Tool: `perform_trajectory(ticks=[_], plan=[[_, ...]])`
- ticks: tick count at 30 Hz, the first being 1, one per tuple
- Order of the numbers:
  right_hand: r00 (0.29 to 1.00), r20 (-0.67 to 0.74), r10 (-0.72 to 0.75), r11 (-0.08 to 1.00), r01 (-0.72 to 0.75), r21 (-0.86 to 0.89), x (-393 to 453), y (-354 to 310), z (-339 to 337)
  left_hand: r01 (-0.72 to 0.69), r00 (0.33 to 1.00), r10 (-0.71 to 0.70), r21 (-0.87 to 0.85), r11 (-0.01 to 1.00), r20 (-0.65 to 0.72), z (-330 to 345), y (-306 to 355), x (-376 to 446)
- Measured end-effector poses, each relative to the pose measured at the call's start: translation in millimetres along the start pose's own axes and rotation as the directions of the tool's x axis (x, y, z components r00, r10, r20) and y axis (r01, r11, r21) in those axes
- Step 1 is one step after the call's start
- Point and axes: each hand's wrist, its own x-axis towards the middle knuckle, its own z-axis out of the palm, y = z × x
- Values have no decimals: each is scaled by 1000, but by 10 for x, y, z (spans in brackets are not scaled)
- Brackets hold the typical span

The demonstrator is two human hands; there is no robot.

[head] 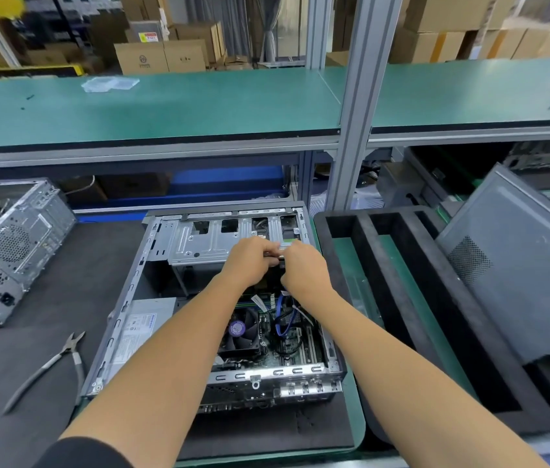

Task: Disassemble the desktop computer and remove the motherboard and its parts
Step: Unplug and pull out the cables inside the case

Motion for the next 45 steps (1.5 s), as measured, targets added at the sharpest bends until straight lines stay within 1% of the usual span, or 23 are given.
perform_trajectory(ticks=[2,6,11,14,17,21,22,26,30,34,39,43,45], plan=[[1000,8,-18,1000,18,15,-37,3,16,6,1000,-6,-14,1000,8,-5,-23,13],[1000,16,-4,998,3,59,-61,5,-16,5,999,-4,-27,1000,34,-25,-51,7],[997,-46,59,969,-46,243,-45,7,-49,-25,997,26,-13,1000,74,-59,-104,18],[995,-55,85,951,-65,302,-41,24,-54,-42,995,41,19,999,91,-75,-126,24],[996,-45,81,964,-67,256,-60,5,-45,-60,992,58,14,998,116,-92,-128,5],[1000,4,-7,1000,7,19,-85,-53,-11,-75,983,74,-4,997,170,-123,-145,-11],[1000,1,-25,1000,25,-11,-88,-60,1,-78,981,79,-13,997,177,-133,-152,-8],[998,-45,-40,999,40,16,-89,-29,32,-82,981,85,-26,996,175,-161,-142,-9],[998,-17,-54,991,52,-127,-74,-41,63,-79,979,84,-34,996,186,-170,-108,-9],[997,-35,-75,961,63,-271,-72,-73,101,-83,979,87,-26,996,186,-174,-121,11],[997,-3,-77,959,73,-273,-49,-118,70,-79,978,85,-39,996,190,-173,-126,16],[1000,9,-3,982,4,-191,-12,-189,70,-84,979,92,-51,995,181,-167,-132,13],[999,3,43,992,-42,-121,-20,-223,82,-82,980,90,-48,995,177,-158,-131,11]])
